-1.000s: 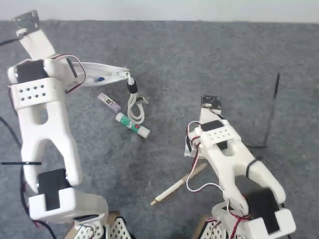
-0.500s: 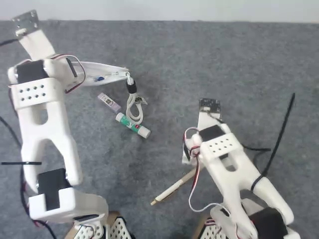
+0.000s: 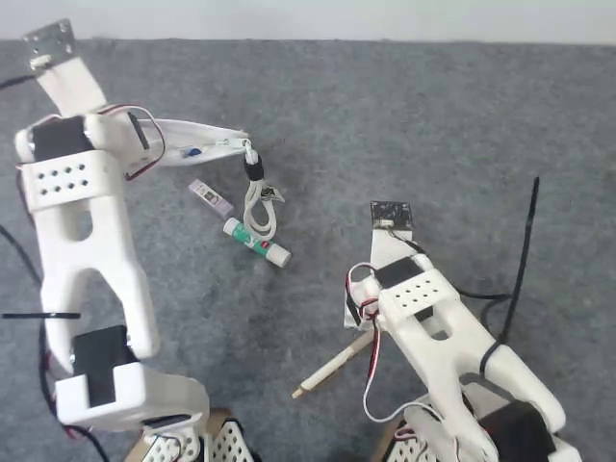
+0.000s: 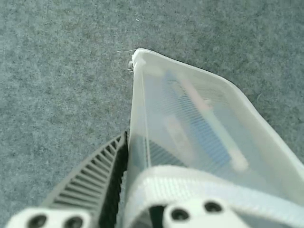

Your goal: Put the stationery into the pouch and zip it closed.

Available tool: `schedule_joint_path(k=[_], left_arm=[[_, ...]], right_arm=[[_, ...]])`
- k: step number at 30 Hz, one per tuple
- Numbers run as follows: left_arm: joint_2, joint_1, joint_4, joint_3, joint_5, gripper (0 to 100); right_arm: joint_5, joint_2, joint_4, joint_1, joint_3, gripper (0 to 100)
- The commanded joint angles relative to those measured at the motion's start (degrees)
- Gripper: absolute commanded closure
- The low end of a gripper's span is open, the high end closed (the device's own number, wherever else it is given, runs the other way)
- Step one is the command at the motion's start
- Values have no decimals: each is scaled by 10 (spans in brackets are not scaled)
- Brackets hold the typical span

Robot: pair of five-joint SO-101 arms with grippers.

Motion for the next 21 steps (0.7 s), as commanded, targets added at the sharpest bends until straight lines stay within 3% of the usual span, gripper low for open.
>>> schedule_joint_path(k=[1,5,10,15,21], left_arm=[[-4,3,-12,-3,6,990],[-4,3,-12,-3,6,990],[-4,3,-13,-3,6,990],[-4,3,-14,-3,6,990],[-4,3,-14,-3,6,990]], right_arm=[[-5,34,-38,1,-2,831],[-3,95,-77,18,-8,831],[-2,112,-36,28,-35,838],[-2,95,13,28,-57,996],[-2,36,55,26,-58,992]])
